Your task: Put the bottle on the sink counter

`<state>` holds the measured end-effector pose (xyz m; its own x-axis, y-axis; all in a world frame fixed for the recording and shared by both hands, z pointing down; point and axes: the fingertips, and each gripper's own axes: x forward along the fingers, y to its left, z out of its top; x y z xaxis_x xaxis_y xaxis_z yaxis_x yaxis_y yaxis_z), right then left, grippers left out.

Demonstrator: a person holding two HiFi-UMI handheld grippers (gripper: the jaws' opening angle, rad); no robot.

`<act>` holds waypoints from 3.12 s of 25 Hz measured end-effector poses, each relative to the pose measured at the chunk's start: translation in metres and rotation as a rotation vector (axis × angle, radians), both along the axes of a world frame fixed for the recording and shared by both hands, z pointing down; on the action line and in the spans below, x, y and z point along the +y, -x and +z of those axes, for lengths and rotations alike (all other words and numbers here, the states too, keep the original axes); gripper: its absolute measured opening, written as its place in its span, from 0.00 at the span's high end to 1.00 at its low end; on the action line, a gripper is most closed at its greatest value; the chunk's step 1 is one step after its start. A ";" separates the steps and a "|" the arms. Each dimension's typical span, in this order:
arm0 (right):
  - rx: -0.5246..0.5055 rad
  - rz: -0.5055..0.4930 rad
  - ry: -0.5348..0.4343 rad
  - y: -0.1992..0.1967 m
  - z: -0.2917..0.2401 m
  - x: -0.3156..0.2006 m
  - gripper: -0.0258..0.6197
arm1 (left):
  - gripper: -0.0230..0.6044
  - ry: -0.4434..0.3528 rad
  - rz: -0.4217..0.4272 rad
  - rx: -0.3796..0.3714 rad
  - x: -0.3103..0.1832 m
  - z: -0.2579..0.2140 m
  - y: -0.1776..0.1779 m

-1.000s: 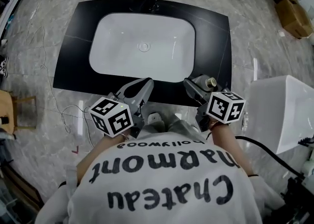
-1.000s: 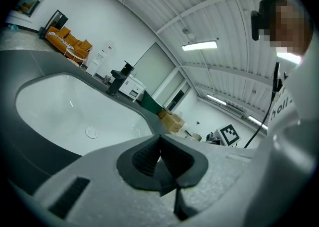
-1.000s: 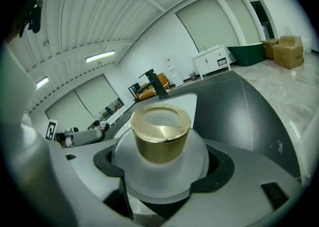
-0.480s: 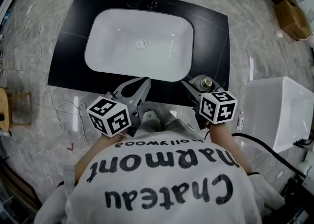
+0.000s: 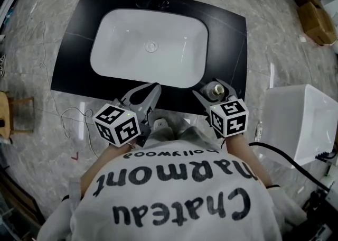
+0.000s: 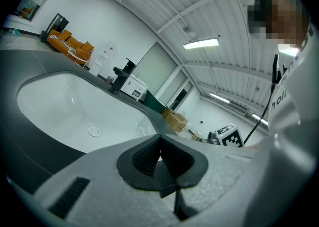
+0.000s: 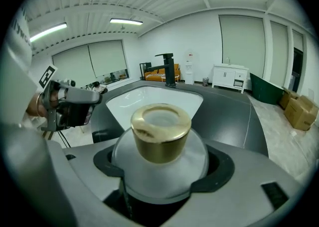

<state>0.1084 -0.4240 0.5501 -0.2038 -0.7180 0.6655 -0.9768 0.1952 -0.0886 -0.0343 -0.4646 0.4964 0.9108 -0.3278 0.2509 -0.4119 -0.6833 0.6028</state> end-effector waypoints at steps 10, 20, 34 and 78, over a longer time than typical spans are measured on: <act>0.097 -0.052 -0.028 0.004 0.002 0.004 0.43 | 0.94 -0.010 0.003 -0.015 0.001 -0.001 0.008; 0.118 -0.036 -0.051 0.004 0.003 0.008 0.43 | 0.94 0.053 -0.051 0.043 0.005 -0.004 0.025; 0.063 -0.115 0.024 0.011 0.009 0.012 0.43 | 0.94 -0.037 -0.151 0.000 0.037 -0.026 0.052; -0.289 -0.134 -0.305 -0.024 -0.140 0.310 0.83 | 0.94 -0.214 -0.392 0.066 0.372 -0.115 0.052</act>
<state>0.1326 -0.1144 0.4097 -0.4551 -0.8274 0.3291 -0.8846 0.3781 -0.2729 -0.0867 -0.0926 0.3818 0.7197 -0.6890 0.0854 -0.6295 -0.5956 0.4989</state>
